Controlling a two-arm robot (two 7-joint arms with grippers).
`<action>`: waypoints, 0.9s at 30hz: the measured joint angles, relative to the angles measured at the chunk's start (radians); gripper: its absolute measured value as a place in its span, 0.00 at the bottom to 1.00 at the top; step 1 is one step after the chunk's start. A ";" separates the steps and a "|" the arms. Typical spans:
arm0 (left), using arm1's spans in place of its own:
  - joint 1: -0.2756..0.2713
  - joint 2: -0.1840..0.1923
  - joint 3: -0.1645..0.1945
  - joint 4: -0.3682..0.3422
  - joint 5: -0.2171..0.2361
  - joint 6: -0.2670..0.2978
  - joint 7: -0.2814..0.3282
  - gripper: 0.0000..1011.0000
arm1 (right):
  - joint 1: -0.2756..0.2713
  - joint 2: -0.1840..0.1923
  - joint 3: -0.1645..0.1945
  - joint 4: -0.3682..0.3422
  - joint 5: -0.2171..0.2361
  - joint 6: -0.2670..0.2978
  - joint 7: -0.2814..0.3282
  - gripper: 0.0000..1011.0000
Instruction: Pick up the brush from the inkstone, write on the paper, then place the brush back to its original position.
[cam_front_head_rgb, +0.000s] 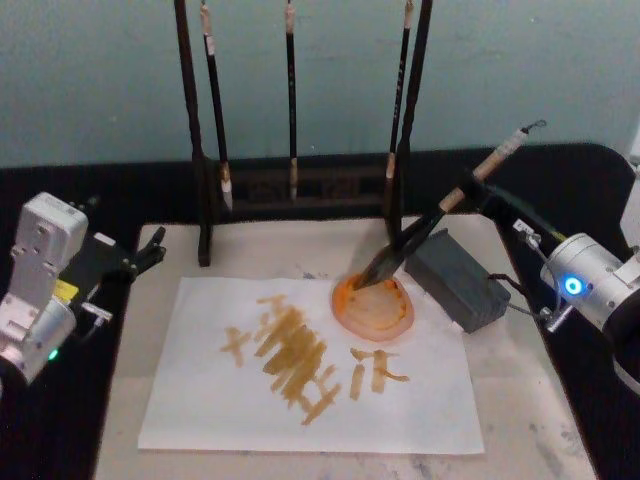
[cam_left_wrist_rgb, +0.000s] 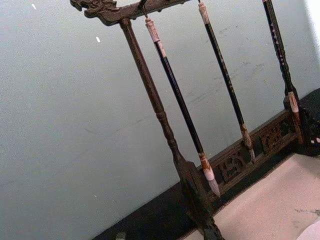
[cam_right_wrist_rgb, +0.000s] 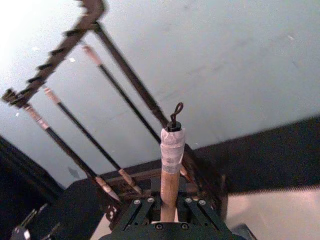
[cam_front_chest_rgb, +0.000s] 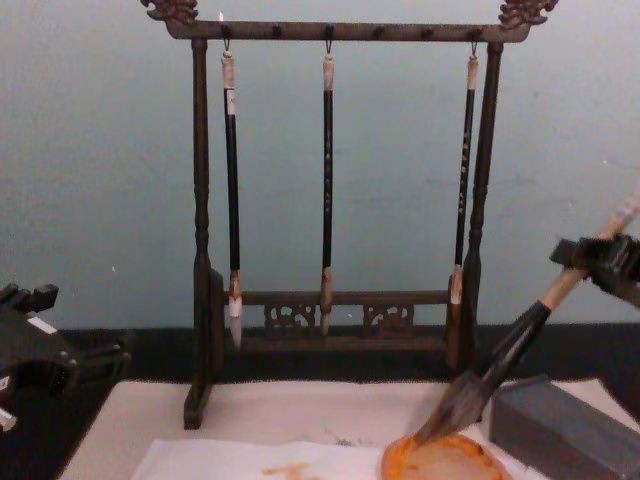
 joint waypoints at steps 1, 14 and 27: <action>0.000 0.000 0.000 0.000 0.000 0.000 0.000 1.00 | 0.002 0.012 -0.011 -0.014 -0.020 -0.011 0.005 0.18; 0.000 0.000 0.000 0.000 0.000 0.000 0.000 1.00 | -0.013 0.091 -0.059 -0.129 -0.199 -0.082 0.079 0.18; 0.000 0.000 0.000 0.000 0.000 0.000 0.000 1.00 | -0.016 0.155 -0.100 -0.178 -0.323 -0.125 0.239 0.18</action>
